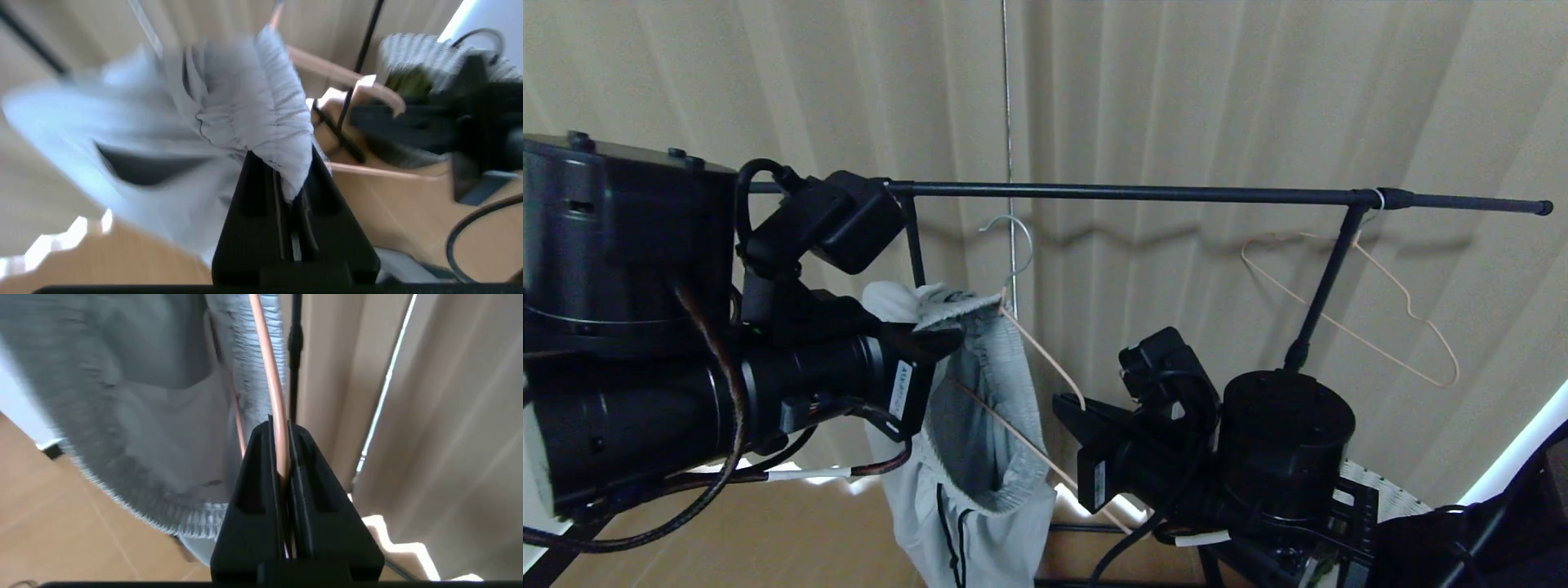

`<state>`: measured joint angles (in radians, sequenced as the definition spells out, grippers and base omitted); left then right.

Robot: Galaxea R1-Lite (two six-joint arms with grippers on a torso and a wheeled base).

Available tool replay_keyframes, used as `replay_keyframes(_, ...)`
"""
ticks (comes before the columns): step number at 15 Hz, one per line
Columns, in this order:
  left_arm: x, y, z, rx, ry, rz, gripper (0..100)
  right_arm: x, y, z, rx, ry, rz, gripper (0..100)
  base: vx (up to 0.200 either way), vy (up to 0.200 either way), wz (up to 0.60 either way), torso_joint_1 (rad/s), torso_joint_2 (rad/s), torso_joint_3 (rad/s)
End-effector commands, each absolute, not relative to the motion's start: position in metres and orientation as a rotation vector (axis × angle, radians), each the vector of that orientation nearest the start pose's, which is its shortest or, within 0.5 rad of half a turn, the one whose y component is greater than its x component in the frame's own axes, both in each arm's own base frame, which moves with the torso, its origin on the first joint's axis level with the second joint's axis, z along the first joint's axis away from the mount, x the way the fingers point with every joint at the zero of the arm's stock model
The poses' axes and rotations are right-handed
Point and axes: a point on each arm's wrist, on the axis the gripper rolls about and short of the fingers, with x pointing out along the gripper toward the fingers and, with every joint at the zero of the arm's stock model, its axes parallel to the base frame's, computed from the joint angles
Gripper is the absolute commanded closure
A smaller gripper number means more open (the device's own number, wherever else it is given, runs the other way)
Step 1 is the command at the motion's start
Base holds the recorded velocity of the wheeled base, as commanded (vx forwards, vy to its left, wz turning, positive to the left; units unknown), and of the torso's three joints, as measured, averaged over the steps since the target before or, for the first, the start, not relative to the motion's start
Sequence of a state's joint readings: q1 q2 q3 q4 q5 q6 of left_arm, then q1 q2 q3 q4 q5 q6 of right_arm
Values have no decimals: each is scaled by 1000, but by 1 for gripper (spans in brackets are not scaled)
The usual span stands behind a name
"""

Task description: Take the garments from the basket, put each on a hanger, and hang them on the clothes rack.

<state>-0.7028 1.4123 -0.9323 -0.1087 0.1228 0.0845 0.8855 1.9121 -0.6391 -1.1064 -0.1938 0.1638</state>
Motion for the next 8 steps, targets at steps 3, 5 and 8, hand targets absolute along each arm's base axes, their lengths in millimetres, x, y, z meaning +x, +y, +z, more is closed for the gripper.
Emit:
replay_keyframes(3,181,-146,237,258,246,-595,100,208,246,118,64,212,673,100,0,0,0,0,0,0)
replay_keyframes(5,178,-145,232,272,251,-599,100,205,243,120,68,210,673,100,0,0,0,0,0,0)
replay_keyframes(8,177,-144,233,271,250,-597,100,200,237,127,76,192,677,100,0,0,0,0,0,0)
